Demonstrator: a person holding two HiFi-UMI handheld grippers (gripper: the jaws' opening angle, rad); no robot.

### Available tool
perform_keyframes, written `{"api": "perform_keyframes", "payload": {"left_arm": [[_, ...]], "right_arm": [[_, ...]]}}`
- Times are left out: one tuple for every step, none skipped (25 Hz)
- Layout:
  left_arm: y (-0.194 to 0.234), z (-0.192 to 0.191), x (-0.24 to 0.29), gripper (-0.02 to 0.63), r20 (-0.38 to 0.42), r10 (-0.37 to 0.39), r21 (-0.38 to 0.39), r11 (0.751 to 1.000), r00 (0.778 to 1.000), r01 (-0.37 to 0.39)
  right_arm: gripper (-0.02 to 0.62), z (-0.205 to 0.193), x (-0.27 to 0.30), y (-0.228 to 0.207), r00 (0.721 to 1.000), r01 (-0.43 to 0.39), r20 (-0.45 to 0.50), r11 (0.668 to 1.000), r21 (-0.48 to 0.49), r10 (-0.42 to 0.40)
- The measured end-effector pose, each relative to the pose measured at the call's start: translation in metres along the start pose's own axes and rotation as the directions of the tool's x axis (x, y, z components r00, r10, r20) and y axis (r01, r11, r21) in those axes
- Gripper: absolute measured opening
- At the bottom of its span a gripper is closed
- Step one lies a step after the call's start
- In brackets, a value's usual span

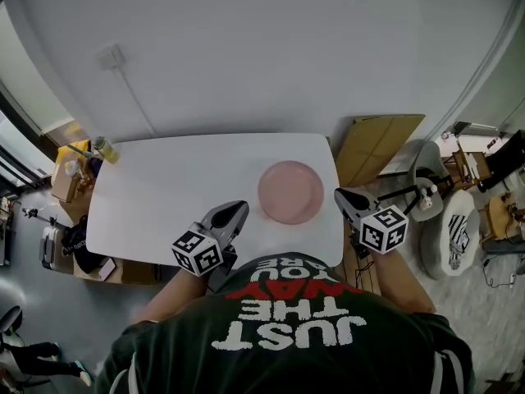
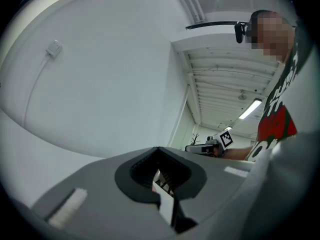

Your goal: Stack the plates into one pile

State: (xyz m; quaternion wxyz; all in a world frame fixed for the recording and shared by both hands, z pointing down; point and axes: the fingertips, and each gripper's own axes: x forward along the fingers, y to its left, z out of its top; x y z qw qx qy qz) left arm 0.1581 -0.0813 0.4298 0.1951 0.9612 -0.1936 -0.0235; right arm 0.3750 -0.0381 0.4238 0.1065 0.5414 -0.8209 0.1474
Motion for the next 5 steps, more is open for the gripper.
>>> {"api": "perform_keyframes", "payload": {"left_arm": [[0.0002, 0.0011, 0.0003, 0.008, 0.002, -0.003, 0.000, 1.000, 1.000, 0.003], [0.0001, 0.0023, 0.0009, 0.008, 0.003, -0.006, 0.001, 1.000, 1.000, 0.006], [-0.0002, 0.0032, 0.0016, 0.008, 0.004, -0.010, 0.002, 1.000, 1.000, 0.010], [-0.0005, 0.0040, 0.0023, 0.008, 0.004, -0.013, 0.003, 1.000, 1.000, 0.013], [-0.0009, 0.0048, 0.0030, 0.008, 0.003, -0.017, 0.004, 1.000, 1.000, 0.017]], "right_arm": [[0.005, 0.0005, 0.0010, 0.0004, 1.000, 0.000, -0.001, 1.000, -0.001, 0.000], [0.005, 0.0008, 0.0019, 0.0004, 1.000, 0.000, -0.002, 1.000, -0.002, 0.000], [0.005, 0.0011, 0.0027, 0.0001, 1.000, 0.001, -0.003, 1.000, -0.002, -0.001], [0.005, 0.0013, 0.0034, -0.0002, 1.000, 0.001, -0.005, 1.000, -0.002, -0.001], [0.005, 0.0016, 0.0040, -0.0006, 1.000, 0.002, -0.006, 1.000, -0.003, -0.002]]}}
